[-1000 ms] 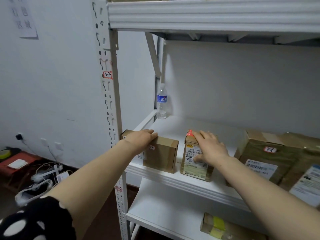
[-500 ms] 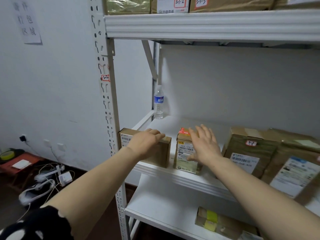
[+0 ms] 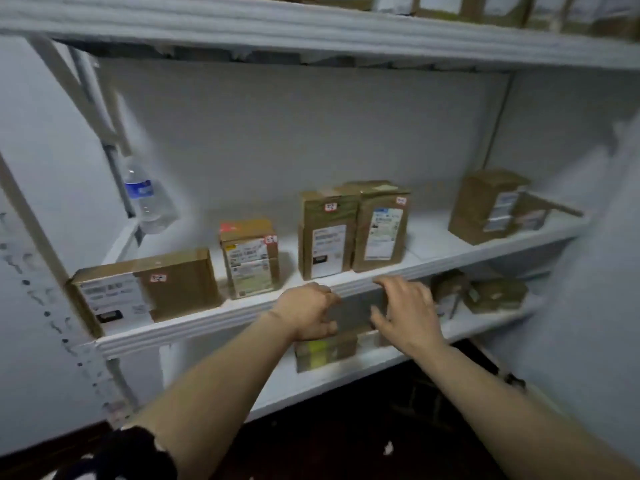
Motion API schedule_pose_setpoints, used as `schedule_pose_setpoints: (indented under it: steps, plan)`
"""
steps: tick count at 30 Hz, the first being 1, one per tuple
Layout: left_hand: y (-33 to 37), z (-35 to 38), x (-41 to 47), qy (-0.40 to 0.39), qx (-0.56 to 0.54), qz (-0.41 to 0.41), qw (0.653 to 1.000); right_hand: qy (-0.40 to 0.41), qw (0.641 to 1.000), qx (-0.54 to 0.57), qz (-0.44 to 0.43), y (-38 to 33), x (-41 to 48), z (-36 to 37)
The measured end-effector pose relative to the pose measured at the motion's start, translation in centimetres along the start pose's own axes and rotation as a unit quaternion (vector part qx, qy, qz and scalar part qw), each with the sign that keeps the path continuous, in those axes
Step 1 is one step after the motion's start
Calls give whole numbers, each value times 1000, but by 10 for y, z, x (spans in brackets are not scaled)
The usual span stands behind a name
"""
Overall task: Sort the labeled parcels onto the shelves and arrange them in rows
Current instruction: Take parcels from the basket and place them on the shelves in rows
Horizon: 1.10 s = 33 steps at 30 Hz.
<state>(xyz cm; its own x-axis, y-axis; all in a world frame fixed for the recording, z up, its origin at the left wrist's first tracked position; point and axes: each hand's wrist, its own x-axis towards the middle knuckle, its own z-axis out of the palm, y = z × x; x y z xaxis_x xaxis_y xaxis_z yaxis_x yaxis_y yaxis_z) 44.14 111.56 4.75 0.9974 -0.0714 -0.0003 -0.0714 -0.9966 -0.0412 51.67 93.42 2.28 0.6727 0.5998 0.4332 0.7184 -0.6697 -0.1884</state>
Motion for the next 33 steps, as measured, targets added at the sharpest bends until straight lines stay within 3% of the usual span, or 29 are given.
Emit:
schedule_pose_setpoints:
  steps: [3,8,14,17,23,27,33]
  plan:
    - [61,9,19,-31,-14,82,996,-42,988,13,149,36,-65,-26]
    - [203,3,44,-49,-25,215,975,-22,938,24,345,101,-194,-93]
    - [428,1,26,-56,-23,364,929,30,863,-1,505,151,-388,-189]
    - [562,5,-13,-64,-33,448,891,50,806,-24,590,163,-504,-241]
    - [794,15,-134,-80,-21,621,779,112,675,-36,728,167,-732,-335]
    - [899,20,-190,-81,11,683,726,130,596,-33,792,159,-834,-371]
    - [1021,35,-239,-116,43,741,660,176,510,-7,842,159,-941,-396]
